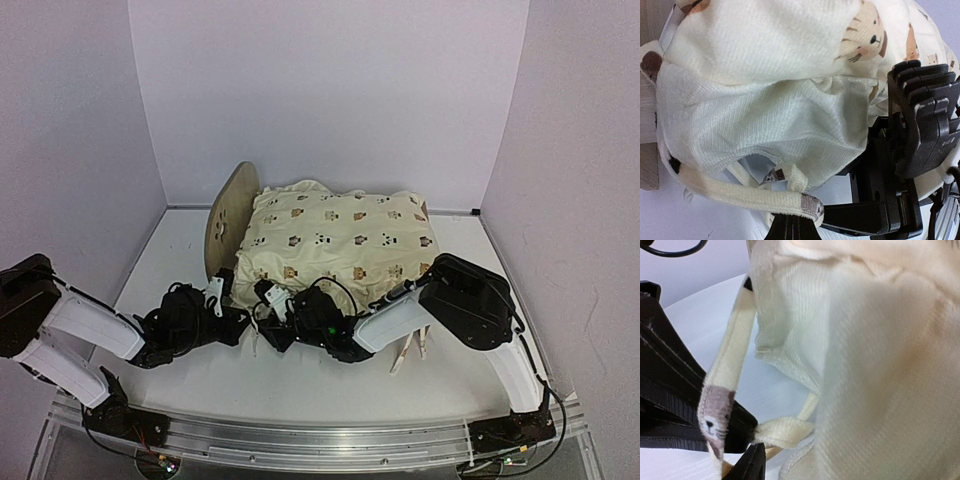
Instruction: Set up the pet bed
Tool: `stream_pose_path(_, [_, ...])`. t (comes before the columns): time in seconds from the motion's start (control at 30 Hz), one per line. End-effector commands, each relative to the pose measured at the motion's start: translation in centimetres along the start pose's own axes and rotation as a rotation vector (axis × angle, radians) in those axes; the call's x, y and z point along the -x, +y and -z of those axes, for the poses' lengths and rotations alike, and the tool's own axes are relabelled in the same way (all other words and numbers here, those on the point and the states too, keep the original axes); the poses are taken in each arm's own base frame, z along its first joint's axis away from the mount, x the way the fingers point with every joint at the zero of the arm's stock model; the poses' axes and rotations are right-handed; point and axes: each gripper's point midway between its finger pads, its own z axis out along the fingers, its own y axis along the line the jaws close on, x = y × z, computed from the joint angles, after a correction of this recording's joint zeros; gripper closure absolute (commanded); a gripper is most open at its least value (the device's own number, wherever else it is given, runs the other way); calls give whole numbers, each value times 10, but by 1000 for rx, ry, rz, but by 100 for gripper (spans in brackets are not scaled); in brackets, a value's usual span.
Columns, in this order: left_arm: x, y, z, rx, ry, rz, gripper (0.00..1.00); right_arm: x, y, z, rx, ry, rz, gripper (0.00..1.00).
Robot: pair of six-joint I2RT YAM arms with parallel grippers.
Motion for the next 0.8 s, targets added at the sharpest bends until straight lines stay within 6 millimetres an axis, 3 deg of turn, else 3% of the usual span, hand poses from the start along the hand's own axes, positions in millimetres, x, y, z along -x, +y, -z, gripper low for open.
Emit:
stream_pose_path(0.0, [6,-1,7,-1,-11,19,100,39,13,5,62,-122,2,57])
stream_pose_path(0.47, [9,-3,8,-10,-14,25,100,50,5,3,20,-201,-16,59])
stream_pose_path(0.77, [8,-3,10,-13,-16,29,100,51,0,-5,-11,-225,-23,67])
